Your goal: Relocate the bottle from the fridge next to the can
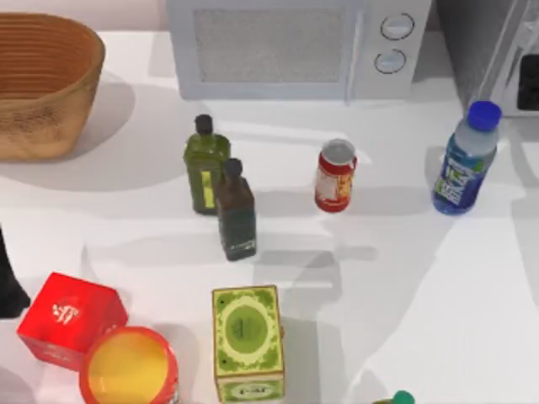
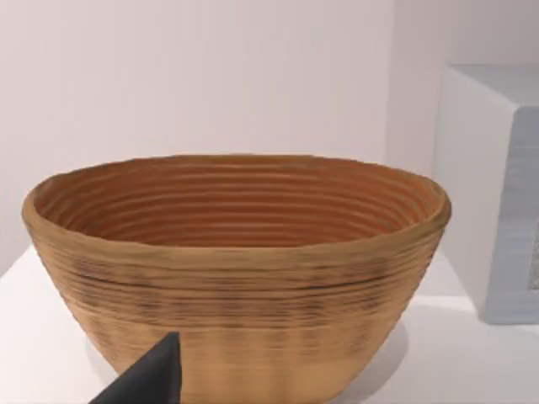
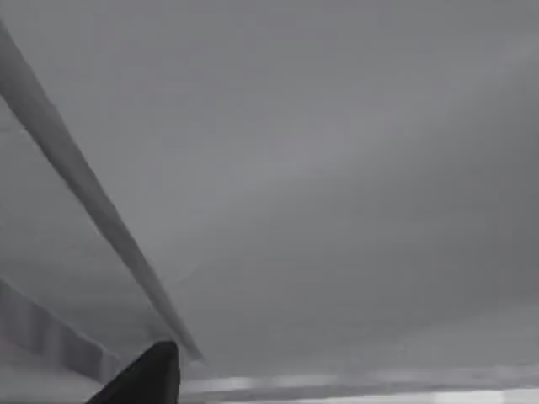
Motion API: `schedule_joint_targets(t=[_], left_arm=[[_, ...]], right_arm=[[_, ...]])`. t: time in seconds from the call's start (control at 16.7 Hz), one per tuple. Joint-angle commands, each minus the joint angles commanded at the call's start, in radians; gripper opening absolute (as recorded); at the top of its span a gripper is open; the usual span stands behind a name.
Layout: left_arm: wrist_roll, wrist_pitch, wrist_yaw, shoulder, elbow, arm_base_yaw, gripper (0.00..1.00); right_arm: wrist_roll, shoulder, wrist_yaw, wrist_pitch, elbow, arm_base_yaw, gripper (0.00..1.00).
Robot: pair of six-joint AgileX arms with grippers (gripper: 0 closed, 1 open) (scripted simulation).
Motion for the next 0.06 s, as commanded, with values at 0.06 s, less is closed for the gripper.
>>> schedule_joint_targets(t=[0.06], left_arm=[[0.000, 0.000, 0.000, 0.000, 0.000, 0.000, 1.00]], right_arm=[[0.000, 0.004, 0.000, -0.001, 0.005, 0.000, 1.00]])
